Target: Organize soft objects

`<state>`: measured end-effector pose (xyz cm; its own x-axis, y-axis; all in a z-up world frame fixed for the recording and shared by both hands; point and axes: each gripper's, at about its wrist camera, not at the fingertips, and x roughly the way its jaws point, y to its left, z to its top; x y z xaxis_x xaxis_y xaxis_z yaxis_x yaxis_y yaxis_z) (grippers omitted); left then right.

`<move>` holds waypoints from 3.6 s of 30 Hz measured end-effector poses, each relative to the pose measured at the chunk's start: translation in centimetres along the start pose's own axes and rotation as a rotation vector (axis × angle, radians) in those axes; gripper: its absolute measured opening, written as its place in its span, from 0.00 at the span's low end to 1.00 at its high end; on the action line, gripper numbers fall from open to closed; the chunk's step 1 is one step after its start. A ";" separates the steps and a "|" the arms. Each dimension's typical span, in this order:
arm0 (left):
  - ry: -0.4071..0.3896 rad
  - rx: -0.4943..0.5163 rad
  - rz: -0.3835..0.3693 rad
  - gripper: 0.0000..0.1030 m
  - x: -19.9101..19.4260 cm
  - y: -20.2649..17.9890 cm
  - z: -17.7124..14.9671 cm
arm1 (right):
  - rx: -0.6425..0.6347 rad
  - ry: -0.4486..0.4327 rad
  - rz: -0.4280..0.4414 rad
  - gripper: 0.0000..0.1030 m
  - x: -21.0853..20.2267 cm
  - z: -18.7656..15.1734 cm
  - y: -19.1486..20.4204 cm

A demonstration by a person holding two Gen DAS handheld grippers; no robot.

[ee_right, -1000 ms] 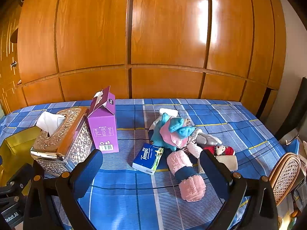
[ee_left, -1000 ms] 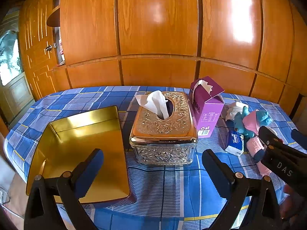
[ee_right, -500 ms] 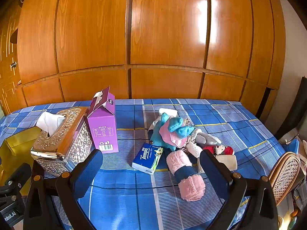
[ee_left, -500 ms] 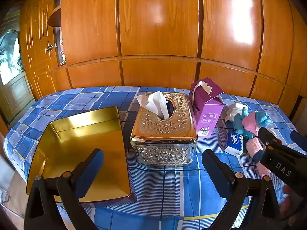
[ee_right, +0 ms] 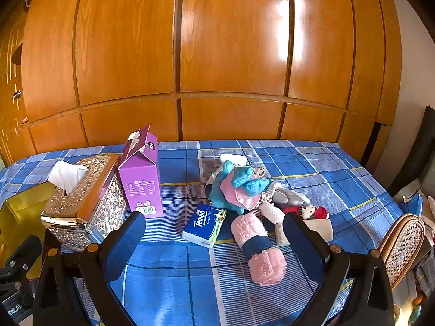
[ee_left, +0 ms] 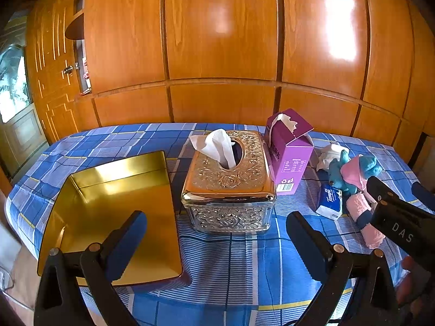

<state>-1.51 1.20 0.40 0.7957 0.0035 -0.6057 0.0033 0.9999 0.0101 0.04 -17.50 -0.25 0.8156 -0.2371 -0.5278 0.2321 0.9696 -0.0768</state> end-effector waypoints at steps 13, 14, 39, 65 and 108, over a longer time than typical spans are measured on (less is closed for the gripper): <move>0.009 0.022 -0.008 1.00 0.2 -0.7 -0.3 | 0.028 0.007 -0.019 1.00 0.5 0.1 -1.5; 0.010 0.026 -0.010 1.00 0.2 -0.9 -0.3 | 0.032 0.006 -0.021 1.00 0.5 0.1 -1.6; 0.248 0.407 -0.506 0.86 5.6 -15.8 0.9 | 0.292 0.047 -0.225 1.00 1.6 0.6 -18.1; 0.446 0.320 -0.699 0.42 11.9 -19.6 -3.0 | 0.319 0.193 -0.047 0.83 5.6 0.6 -18.6; 0.124 0.200 -0.653 0.39 10.5 -15.4 15.5 | 0.118 0.419 0.320 0.20 17.5 2.1 -6.9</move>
<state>16.19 -14.28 6.15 0.5176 -0.5849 -0.6244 0.5790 0.7768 -0.2477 13.78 -28.45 -7.16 0.5800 0.1369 -0.8031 0.0843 0.9704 0.2263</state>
